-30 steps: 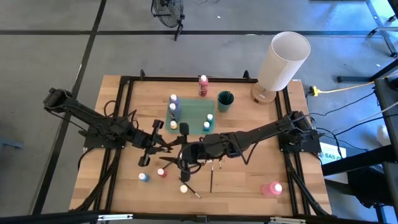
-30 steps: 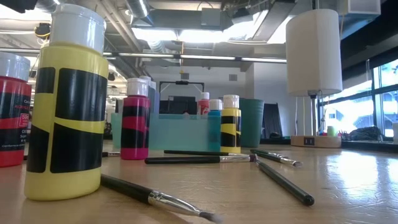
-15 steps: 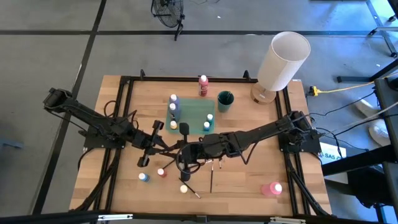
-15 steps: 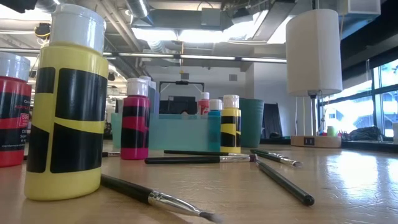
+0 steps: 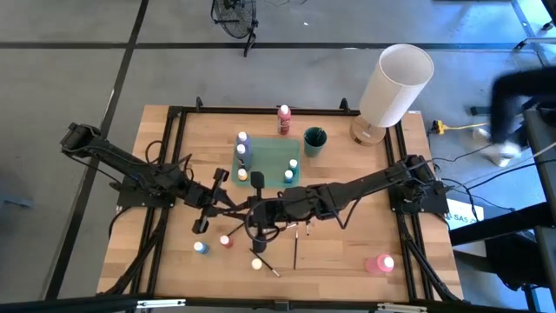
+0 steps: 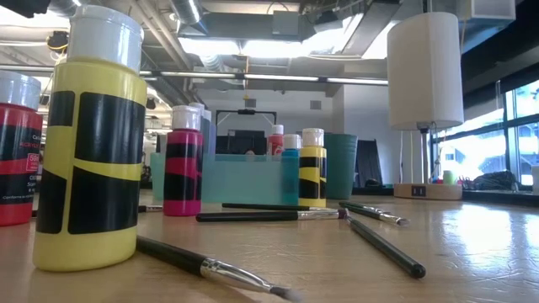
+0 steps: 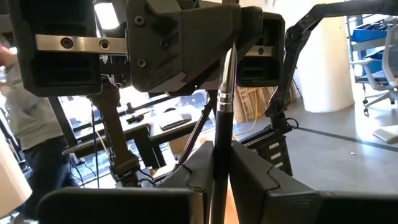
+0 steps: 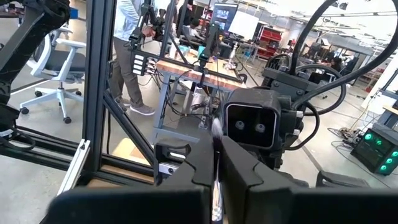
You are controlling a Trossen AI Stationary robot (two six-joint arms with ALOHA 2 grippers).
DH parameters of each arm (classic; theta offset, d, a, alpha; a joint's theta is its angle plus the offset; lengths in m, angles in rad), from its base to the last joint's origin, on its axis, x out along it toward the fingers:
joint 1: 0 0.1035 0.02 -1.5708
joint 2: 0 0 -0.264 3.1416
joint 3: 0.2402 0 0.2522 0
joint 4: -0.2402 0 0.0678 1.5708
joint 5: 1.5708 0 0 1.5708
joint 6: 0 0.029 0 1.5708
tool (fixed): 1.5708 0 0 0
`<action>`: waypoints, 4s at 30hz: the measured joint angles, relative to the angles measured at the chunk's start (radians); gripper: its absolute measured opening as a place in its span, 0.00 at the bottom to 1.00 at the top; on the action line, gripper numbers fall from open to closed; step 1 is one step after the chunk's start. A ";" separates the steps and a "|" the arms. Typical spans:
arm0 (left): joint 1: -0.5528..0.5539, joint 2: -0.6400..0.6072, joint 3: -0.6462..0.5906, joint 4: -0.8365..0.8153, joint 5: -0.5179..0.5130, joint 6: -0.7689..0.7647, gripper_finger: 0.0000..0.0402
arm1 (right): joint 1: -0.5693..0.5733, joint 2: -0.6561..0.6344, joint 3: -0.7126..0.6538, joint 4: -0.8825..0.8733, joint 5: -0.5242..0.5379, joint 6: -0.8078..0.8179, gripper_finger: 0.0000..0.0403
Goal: Pick & Place Paint Supplies
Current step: Put the black paint brush into the dark green cup
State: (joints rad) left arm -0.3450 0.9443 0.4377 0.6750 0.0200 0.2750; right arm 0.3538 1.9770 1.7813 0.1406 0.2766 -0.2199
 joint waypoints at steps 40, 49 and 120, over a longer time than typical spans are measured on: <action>0.000 -0.423 0.000 -0.532 -0.209 -0.079 0.32 | 0.406 -0.362 -0.126 -1.673 1.171 1.575 0.03; 0.000 -0.421 0.000 -0.548 -0.209 -0.097 0.33 | 0.376 -0.426 -0.452 -1.711 1.285 1.974 0.03; 0.000 -0.421 0.001 -0.604 -0.275 -0.228 0.32 | -0.264 -0.758 -1.399 0.881 0.533 0.233 0.03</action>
State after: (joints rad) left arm -0.3450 0.5236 0.4385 0.0708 -0.2551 0.0467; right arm 0.0899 1.2186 0.3821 1.0212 0.8095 0.0126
